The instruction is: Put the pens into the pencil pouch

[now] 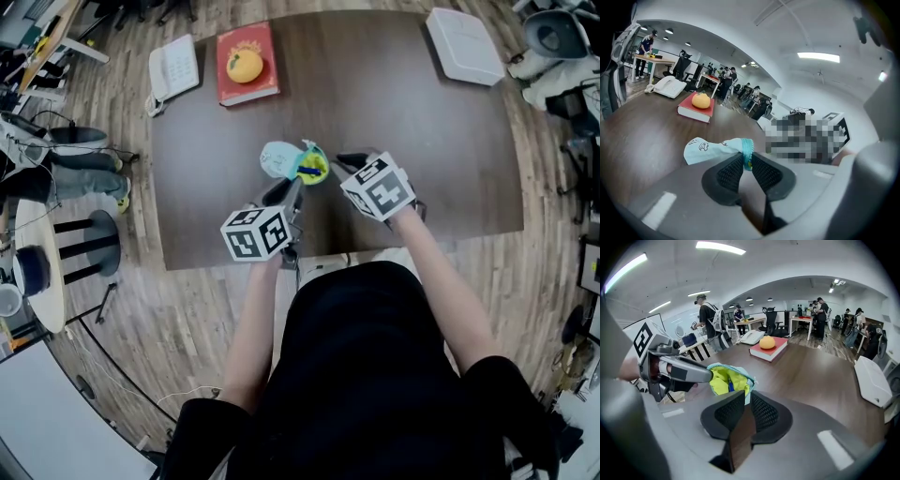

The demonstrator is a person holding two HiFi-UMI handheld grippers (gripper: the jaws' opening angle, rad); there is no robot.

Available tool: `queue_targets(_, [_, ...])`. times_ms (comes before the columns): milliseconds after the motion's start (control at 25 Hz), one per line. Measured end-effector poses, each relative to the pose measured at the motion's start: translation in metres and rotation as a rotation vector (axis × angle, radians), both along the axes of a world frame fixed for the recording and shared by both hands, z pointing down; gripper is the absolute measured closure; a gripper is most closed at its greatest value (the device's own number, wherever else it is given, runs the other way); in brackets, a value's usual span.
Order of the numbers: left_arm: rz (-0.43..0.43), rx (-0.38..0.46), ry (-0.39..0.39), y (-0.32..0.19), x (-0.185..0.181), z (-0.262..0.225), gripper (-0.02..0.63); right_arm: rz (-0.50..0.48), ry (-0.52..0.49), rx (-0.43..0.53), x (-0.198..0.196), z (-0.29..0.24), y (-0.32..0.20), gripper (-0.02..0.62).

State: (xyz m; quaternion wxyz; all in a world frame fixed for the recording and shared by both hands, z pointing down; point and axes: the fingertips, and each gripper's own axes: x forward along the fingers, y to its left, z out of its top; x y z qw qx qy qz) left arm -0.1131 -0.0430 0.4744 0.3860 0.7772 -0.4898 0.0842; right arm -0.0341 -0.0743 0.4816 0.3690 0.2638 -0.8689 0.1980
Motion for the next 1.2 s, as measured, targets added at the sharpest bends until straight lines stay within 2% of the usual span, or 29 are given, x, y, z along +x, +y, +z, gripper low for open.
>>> queue_targets(200, [-0.004,0.031,0.017,-0.011,0.002,-0.016,0.552,0.039,-0.009,0.059,0.012,-0.018,-0.014,0.543])
queue_targets(800, [0.034,0.152,0.085,-0.042,0.027,-0.075,0.554,0.22,-0.149,0.222,0.056,-0.095,-0.038,0.581])
queue_targets(1200, [0.07,0.272,0.022,-0.068,0.036,-0.124,0.554,0.269,-0.202,0.327,0.072,-0.143,-0.048,0.584])
